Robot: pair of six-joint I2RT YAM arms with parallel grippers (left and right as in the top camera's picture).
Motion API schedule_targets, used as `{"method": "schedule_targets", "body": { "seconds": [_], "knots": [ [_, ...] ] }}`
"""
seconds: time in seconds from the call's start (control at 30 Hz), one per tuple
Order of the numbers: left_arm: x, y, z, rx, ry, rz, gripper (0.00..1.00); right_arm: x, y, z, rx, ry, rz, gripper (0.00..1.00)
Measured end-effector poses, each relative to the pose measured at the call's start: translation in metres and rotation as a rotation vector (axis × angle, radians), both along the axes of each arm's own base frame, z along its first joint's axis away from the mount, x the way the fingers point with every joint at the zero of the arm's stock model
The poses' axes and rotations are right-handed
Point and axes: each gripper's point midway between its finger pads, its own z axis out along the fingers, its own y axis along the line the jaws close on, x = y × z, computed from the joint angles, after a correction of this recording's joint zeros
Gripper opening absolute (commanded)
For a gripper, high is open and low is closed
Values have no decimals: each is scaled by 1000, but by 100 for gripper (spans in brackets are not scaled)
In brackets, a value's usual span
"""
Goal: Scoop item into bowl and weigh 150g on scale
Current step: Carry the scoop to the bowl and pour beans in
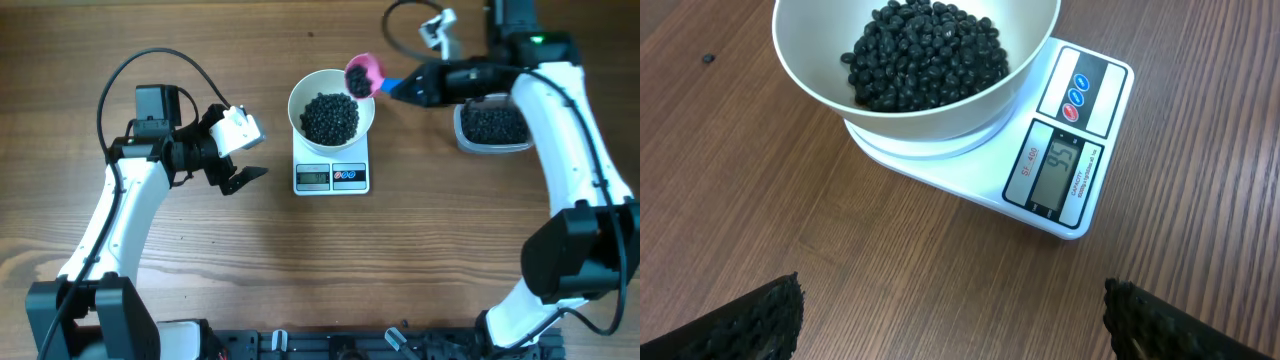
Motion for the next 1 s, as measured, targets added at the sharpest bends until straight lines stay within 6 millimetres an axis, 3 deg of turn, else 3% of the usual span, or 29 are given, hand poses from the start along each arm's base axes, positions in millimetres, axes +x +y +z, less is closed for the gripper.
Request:
{"method": "schedule_targets", "body": {
  "seconds": [0.13,0.27,0.47,0.63,0.87,1.0],
  "knots": [
    [0,0,0,0,0,0,100,1,24,-20,-206,-54,11,4],
    [0,0,0,0,0,0,100,-2,49,-39,-517,-188,36,4],
    [0,0,0,0,0,0,100,0,45,-42,-789,-328,48,4],
    [0,0,0,0,0,0,100,4,41,-40,-836,-359,43,4],
    [0,0,0,0,0,0,100,-1,60,-39,-797,-391,108,4],
    [0,0,0,0,0,0,100,-1,60,-39,-799,-392,107,4]
  ]
}}
